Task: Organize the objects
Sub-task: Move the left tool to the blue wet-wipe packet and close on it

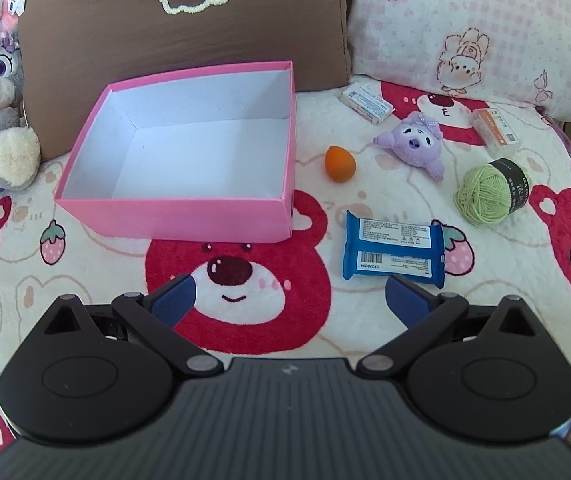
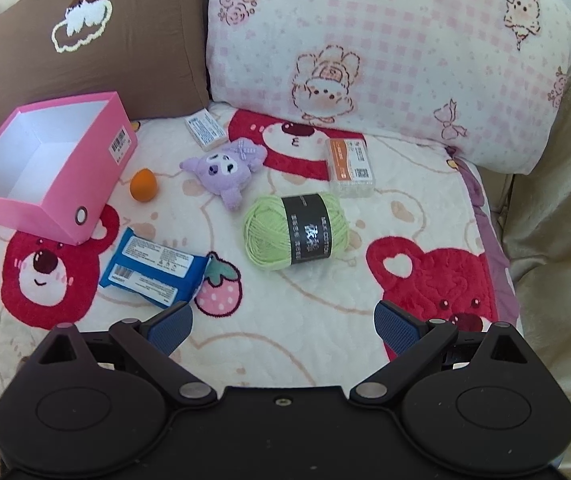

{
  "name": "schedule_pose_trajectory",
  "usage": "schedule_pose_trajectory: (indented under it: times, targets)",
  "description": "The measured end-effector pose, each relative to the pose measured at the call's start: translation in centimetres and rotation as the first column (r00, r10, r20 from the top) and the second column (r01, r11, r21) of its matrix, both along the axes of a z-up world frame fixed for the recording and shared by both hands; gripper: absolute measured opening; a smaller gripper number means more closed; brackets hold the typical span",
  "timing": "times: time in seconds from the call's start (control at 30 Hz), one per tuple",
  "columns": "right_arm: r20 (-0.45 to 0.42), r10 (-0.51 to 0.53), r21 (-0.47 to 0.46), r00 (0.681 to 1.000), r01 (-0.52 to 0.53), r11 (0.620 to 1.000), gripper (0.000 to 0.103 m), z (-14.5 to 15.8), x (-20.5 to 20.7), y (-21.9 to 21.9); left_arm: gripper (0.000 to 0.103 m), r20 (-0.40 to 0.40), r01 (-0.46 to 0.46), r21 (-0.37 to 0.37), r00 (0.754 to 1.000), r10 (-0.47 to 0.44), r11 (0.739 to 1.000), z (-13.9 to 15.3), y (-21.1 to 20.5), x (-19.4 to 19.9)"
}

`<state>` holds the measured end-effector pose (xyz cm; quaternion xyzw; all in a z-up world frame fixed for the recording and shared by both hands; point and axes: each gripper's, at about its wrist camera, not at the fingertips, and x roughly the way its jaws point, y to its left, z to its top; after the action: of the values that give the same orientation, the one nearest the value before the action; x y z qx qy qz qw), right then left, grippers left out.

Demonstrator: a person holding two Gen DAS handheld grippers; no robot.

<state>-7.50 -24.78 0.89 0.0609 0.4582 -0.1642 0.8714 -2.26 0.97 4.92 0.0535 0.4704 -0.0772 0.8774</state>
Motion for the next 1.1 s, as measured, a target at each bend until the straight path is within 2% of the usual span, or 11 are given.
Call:
schedule_pose_trajectory:
  times: [0.17,0.27,0.37,0.53,0.6,0.7,0.73,0.77,0.87,1.0,1.1]
  targets:
    - [0.054,0.029,0.053,0.998,-0.032,0.998,0.099,1.7,0.0,0.4,0.100,-0.004,0.048,-0.029,0.999,-0.048,0.998,1.4,0.4,0.5]
    - [0.141,0.128,0.083,0.982,-0.140,0.987,0.099,2.6,-0.2,1.3,0.100,-0.011,0.087,-0.053,0.996,-0.088,0.995,2.0,0.1,0.9]
    - [0.214,0.250,0.059,0.944,-0.268,0.962,0.099,3.6,-0.4,2.9,0.099,-0.002,0.136,-0.058,0.991,-0.137,0.989,2.7,-0.9,1.4]
    - [0.292,0.349,-0.077,0.891,-0.341,0.937,0.099,3.6,0.1,4.0,0.098,0.045,0.163,-0.046,0.986,-0.161,0.986,3.5,-2.4,2.6]
    - [0.254,0.379,-0.060,0.890,-0.377,0.924,0.099,2.9,1.1,3.7,0.097,0.044,0.184,-0.049,0.982,-0.182,0.982,3.5,-3.0,3.3]
    - [0.167,0.376,0.052,0.912,-0.389,0.920,0.099,1.4,3.2,3.0,0.095,0.033,0.233,-0.089,0.972,-0.231,0.968,3.1,-3.9,4.3]
    - [0.146,0.393,0.080,0.908,-0.407,0.910,0.099,0.8,3.7,2.9,0.094,0.034,0.246,-0.107,0.969,-0.243,0.963,2.9,-4.2,4.5]
    - [0.118,0.431,0.081,0.894,-0.442,0.894,0.097,0.3,4.2,3.2,0.090,0.040,0.250,-0.116,0.968,-0.247,0.961,2.5,-4.4,4.6]
    - [0.039,0.500,-0.036,0.865,-0.499,0.866,0.097,-1.6,5.1,4.9,0.089,0.056,0.261,-0.104,0.965,-0.257,0.960,0.7,-5.1,4.8]
    - [0.027,0.505,0.062,0.863,-0.505,0.861,0.096,-3.7,6.5,4.7,0.089,0.044,0.273,-0.140,0.962,-0.269,0.952,-1.8,-5.2,5.5]
    - [0.035,0.496,0.078,0.868,-0.497,0.864,0.094,-5.3,7.0,4.4,0.089,0.032,0.286,-0.150,0.958,-0.285,0.946,-3.4,-5.3,5.8]
